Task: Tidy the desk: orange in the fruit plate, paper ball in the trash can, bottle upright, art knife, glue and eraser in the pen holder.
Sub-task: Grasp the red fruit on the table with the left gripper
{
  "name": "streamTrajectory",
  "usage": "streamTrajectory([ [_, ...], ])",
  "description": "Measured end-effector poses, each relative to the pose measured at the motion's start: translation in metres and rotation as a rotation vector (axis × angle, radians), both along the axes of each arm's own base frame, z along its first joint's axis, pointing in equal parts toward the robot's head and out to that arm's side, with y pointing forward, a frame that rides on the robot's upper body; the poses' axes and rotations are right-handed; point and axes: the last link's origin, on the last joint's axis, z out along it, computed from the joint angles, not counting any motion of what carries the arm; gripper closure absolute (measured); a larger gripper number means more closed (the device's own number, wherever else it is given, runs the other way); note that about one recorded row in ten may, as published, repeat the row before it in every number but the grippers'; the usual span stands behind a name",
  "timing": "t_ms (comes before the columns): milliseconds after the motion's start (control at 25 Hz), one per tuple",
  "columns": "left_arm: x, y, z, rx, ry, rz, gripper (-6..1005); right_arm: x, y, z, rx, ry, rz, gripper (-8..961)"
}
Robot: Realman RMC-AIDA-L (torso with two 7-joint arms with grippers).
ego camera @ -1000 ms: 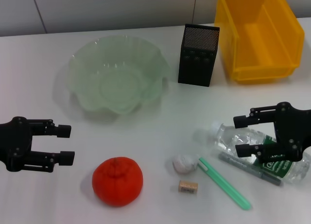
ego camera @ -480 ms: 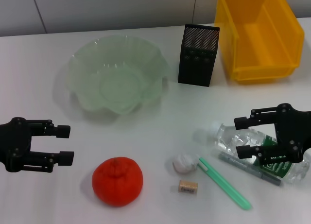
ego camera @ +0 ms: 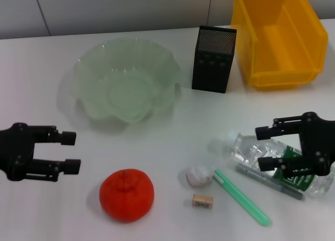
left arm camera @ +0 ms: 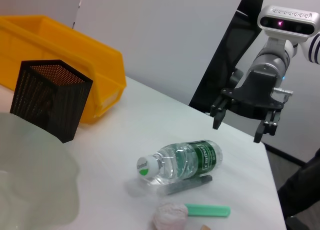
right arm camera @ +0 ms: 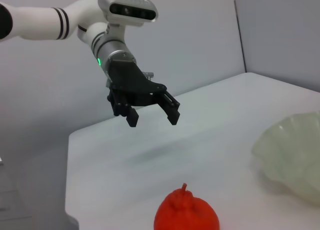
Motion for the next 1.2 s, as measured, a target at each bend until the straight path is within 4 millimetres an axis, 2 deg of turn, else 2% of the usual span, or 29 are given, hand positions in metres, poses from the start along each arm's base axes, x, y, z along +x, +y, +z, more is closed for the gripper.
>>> streamTrajectory([
  [80,0.010,0.001,0.000,0.019,0.058,0.014,213,0.002,-0.003,0.008,0.017,-0.017,-0.009,300],
  [200,0.014,0.000,-0.001,0.030,0.098,0.033,213,0.002,-0.005,0.012,0.028,-0.030,-0.015,303],
  [280,0.024,-0.001,-0.005,0.036,0.210,0.062,213,0.003,-0.006,0.015,0.037,-0.042,-0.017,304],
  [400,0.034,-0.001,-0.013,0.001,0.248,0.070,212,0.004,-0.006,0.016,0.041,-0.044,-0.017,306],
  [480,0.042,0.001,-0.028,-0.018,0.267,0.061,212,0.005,-0.006,0.018,0.043,-0.047,-0.018,308],
  [840,0.047,0.005,-0.054,-0.010,0.325,-0.006,212,0.003,-0.003,0.017,0.043,-0.049,-0.004,314],
  [1200,0.041,0.005,-0.079,-0.027,0.318,-0.038,211,-0.005,0.001,0.016,0.026,-0.043,0.028,321],
])
